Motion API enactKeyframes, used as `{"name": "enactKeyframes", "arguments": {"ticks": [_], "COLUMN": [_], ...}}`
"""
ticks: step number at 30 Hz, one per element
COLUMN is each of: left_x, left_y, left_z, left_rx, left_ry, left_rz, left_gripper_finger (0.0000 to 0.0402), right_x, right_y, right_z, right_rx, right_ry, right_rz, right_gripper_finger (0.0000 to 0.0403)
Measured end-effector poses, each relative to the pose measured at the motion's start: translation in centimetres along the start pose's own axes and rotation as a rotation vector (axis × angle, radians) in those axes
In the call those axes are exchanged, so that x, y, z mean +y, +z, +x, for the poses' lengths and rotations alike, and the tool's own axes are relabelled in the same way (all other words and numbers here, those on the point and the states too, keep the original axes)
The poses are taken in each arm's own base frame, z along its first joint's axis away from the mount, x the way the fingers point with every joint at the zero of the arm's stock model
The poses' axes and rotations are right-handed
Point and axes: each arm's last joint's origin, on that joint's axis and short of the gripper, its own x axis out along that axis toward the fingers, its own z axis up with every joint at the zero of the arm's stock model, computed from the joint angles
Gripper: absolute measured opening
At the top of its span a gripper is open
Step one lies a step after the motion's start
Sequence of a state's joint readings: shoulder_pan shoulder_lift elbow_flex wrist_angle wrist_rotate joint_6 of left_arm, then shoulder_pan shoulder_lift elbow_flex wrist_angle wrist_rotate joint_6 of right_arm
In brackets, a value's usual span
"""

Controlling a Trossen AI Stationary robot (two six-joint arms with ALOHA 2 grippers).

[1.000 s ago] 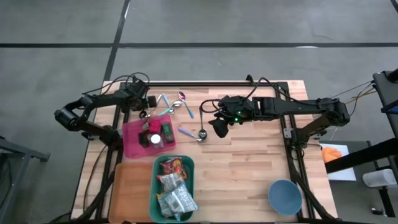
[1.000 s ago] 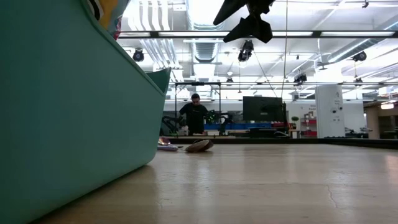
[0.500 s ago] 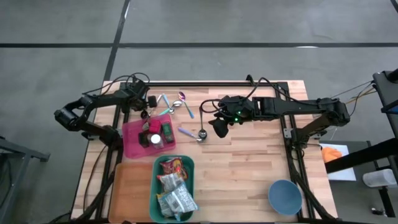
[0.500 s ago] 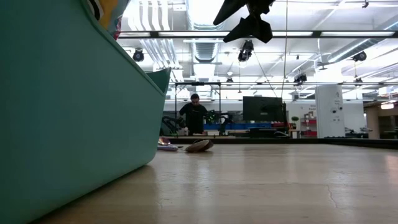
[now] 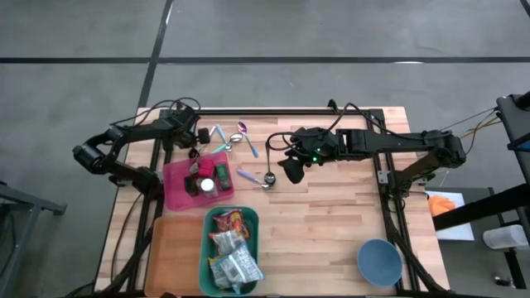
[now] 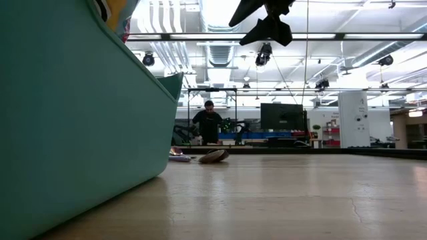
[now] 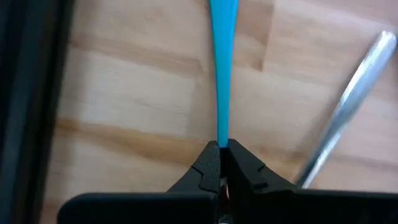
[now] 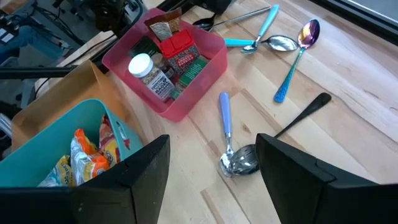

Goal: Pick & Place Food Item
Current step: Put the blue and black spoon into the orange bin

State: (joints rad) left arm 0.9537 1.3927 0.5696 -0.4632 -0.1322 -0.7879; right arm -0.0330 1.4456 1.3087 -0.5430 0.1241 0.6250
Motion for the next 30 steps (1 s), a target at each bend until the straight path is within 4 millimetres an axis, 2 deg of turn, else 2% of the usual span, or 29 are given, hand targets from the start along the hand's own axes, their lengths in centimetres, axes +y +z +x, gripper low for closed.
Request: {"name": "enactKeyframes", "arguments": {"ticks": [15, 30], "left_x": [0.1, 1.3], "left_y": [0.4, 0.3], "left_z": [-2.1, -7.2], "left_rx": [-0.069, -0.245], "left_ry": [-0.022, -0.17], "left_rz": [-0.003, -0.043], "left_gripper_finger": [0.0003, 0.0003], "right_x": [0.2, 0.3], "right_y": [-0.1, -0.2], "right_z": [0.0, 0.0], "right_rx": [0.034, 0.071], "right_ry": [0.048, 0.101], "right_rz": [-0.002, -0.016], "right_gripper_finger": [0.0233, 0.0233]}}
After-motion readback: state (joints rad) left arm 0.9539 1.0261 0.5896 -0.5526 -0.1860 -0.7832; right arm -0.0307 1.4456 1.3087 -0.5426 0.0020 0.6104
